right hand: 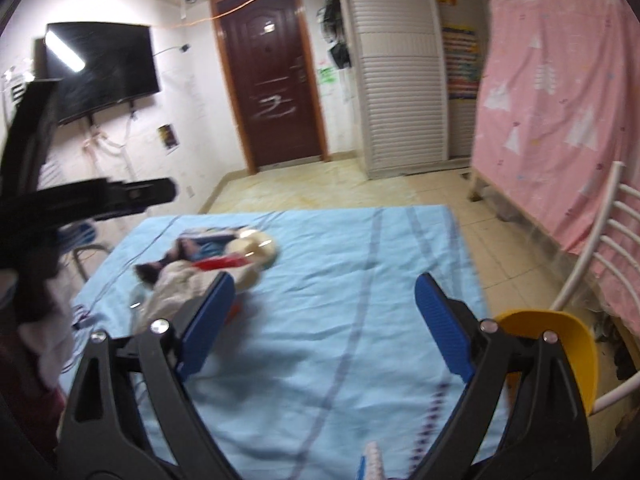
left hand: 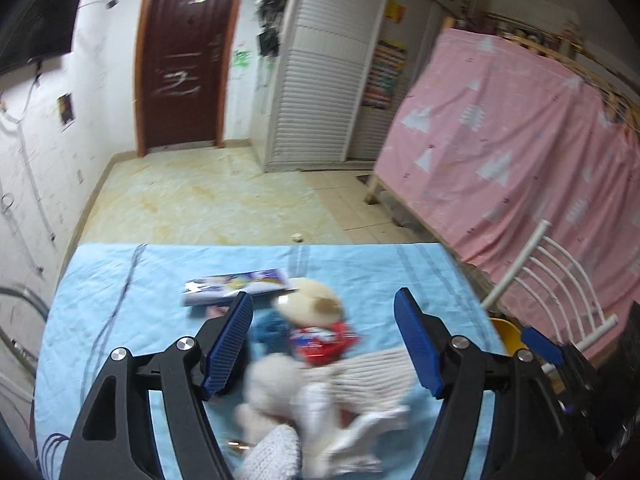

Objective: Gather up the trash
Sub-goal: 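Grasp the pink-black sock with the left tool while the right grasps the white cloth, then carry the sock and cloth to the yellow bucket and release both, then move back over the bed and grasp the grey knit scarf with the left tool, then grasp the orange box with the right tool while the left holds the grey scarf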

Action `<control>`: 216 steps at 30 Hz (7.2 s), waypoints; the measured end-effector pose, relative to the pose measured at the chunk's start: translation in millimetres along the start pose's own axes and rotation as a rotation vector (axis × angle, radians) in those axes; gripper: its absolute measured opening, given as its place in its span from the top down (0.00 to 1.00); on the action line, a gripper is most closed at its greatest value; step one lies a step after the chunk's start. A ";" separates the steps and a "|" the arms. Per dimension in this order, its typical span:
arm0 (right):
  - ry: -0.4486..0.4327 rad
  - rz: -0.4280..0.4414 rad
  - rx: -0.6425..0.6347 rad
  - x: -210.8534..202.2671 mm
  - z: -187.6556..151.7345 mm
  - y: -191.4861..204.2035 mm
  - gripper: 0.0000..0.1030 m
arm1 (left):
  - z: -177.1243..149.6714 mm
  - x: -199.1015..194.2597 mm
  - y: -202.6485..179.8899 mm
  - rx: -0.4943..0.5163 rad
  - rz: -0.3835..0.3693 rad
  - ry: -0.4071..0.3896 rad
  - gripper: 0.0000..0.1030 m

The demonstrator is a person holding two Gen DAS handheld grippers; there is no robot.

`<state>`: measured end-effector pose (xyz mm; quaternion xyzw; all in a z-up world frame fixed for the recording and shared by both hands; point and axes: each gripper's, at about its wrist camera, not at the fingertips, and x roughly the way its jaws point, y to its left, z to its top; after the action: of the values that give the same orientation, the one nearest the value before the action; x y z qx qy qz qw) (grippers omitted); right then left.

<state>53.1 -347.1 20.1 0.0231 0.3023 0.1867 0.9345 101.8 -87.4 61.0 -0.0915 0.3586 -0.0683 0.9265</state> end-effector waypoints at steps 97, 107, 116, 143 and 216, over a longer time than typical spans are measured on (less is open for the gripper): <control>-0.036 -0.317 0.258 -29.6 -61.0 -219.1 0.72 | -16.6 70.2 -257.0 0.276 -0.338 0.101 0.76; -0.053 -0.343 0.353 -25.3 -83.0 -254.1 0.51 | -31.5 107.4 -312.3 0.322 -0.376 0.166 0.76; -0.078 -0.363 0.396 -33.9 -88.4 -266.2 0.42 | -43.3 122.7 -337.9 0.348 -0.422 0.193 0.43; -0.097 -0.242 0.197 -32.9 -34.6 -146.4 0.29 | -31.5 5.8 -209.3 0.279 -0.341 0.029 0.42; 0.296 0.040 -0.099 105.2 -19.7 105.0 0.33 | -39.2 -51.5 72.9 0.032 -0.222 -0.077 0.53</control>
<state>85.3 -212.7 -38.1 -0.0450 0.4266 0.2212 0.8758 41.9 -11.2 50.1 -0.1185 0.3092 -0.1725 0.9277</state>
